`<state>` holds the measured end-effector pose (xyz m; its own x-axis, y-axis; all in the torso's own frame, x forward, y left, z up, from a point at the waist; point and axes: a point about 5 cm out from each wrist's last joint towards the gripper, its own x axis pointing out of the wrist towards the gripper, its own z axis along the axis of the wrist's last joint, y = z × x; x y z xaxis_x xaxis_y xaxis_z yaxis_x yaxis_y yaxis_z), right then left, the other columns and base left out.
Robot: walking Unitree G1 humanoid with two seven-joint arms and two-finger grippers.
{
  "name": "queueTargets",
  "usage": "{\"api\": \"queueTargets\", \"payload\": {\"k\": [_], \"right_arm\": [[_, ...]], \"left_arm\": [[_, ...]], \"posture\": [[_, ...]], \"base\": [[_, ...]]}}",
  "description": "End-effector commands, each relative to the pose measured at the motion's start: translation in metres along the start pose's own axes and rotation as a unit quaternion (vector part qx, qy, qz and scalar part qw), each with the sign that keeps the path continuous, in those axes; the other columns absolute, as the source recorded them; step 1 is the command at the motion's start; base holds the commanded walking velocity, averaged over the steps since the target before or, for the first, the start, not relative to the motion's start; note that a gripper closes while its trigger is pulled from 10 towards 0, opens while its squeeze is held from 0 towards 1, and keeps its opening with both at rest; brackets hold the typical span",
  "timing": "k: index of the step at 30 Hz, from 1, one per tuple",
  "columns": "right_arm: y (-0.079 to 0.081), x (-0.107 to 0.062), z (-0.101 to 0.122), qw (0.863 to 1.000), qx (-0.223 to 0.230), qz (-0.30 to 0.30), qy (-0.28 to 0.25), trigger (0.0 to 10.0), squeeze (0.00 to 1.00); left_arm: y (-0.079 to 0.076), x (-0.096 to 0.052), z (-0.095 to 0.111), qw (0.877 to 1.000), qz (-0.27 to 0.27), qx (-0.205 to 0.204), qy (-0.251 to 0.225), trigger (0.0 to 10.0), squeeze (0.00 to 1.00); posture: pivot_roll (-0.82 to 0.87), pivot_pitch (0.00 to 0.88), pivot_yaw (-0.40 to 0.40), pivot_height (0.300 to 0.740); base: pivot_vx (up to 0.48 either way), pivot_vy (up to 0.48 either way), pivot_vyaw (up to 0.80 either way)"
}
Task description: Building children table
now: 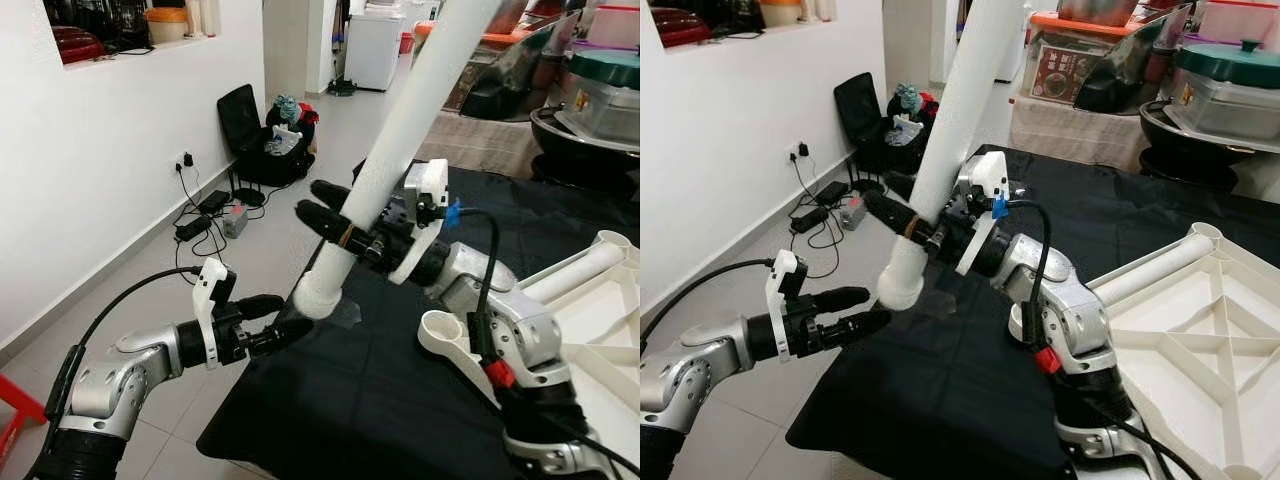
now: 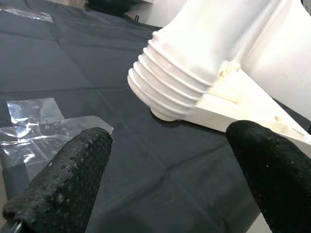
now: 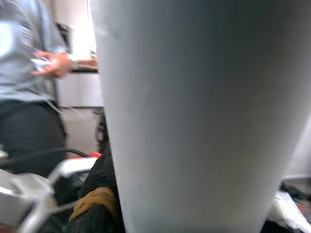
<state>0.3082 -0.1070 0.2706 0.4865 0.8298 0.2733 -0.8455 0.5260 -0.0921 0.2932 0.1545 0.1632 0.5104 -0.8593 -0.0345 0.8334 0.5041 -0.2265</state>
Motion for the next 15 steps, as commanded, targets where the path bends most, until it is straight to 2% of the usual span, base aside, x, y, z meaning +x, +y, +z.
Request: {"api": "queueTargets", "payload": {"k": [1, 5, 6, 7, 8, 9, 10, 11, 15], "right_arm": [[-0.005, -0.002, -0.002, 1.0, -0.015, -0.021, 0.008, 10.0, 0.0], [-0.012, -0.006, -0.005, 0.999, -0.018, -0.045, 0.019, 10.0, 0.0], [-0.011, -0.009, -0.006, 0.999, -0.023, -0.042, 0.019, 10.0, 0.0], [-0.009, -0.009, -0.006, 0.999, -0.024, -0.035, 0.017, 10.0, 0.0], [-0.009, -0.009, -0.006, 0.999, -0.024, -0.035, 0.017, 10.0, 0.0], [-0.004, -0.008, -0.005, 0.999, -0.025, -0.02, 0.014, 10.0, 0.0], [-0.004, -0.008, -0.005, 0.999, -0.025, -0.02, 0.014, 10.0, 0.0], [0.001, -0.007, -0.005, 1.0, -0.021, -0.008, 0.011, 10.0, 0.0], [0.007, -0.003, -0.005, 1.0, -0.013, -0.001, 0.009, 10.0, 0.0]], "left_arm": [[-0.002, -0.002, 0.001, 1.0, -0.004, 0.011, 0.011, 10.0, 0.0], [0.003, -0.003, 0.004, 0.999, 0.025, 0.03, 0.008, 10.0, 0.0], [0.014, -0.003, 0.007, 0.995, 0.074, 0.06, 0.002, 10.0, 0.0], [0.019, -0.003, 0.009, 0.992, 0.098, 0.076, 0.0, 10.0, 0.0], [0.019, -0.003, 0.009, 0.992, 0.098, 0.076, 0.0, 10.0, 0.0], [0.026, -0.003, 0.014, 0.985, 0.132, 0.107, -0.007, 10.0, 0.0], [0.026, -0.003, 0.014, 0.985, 0.132, 0.107, -0.007, 10.0, 0.0], [0.028, -0.002, 0.019, 0.98, 0.148, 0.131, -0.014, 10.0, 0.0], [0.028, 0.0, 0.022, 0.979, 0.146, 0.143, -0.019, 10.0, 0.0]], "posture": [[0.09, 0.0, -0.047, 0.74], [0.09, 0.0, -0.049, 0.74], [0.09, 0.0, -0.049, 0.74], [0.09, 0.0, -0.049, 0.74], [0.09, 0.0, -0.049, 0.74], [0.08, 0.0, -0.048, 0.74], [0.08, 0.0, -0.048, 0.74], [0.08, 0.0, -0.048, 0.74], [0.08, 0.0, -0.045, 0.74]], "base": [[0.0, 0.0, 0.0], [0.0, 0.0, 0.0], [0.0, 0.0, 0.0], [0.0, 0.0, 0.0], [0.0, 0.0, 0.0], [0.0, 0.0, 0.0], [0.0, 0.0, 0.0], [0.0, 0.0, 0.0], [0.0, 0.0, 0.0]]}}
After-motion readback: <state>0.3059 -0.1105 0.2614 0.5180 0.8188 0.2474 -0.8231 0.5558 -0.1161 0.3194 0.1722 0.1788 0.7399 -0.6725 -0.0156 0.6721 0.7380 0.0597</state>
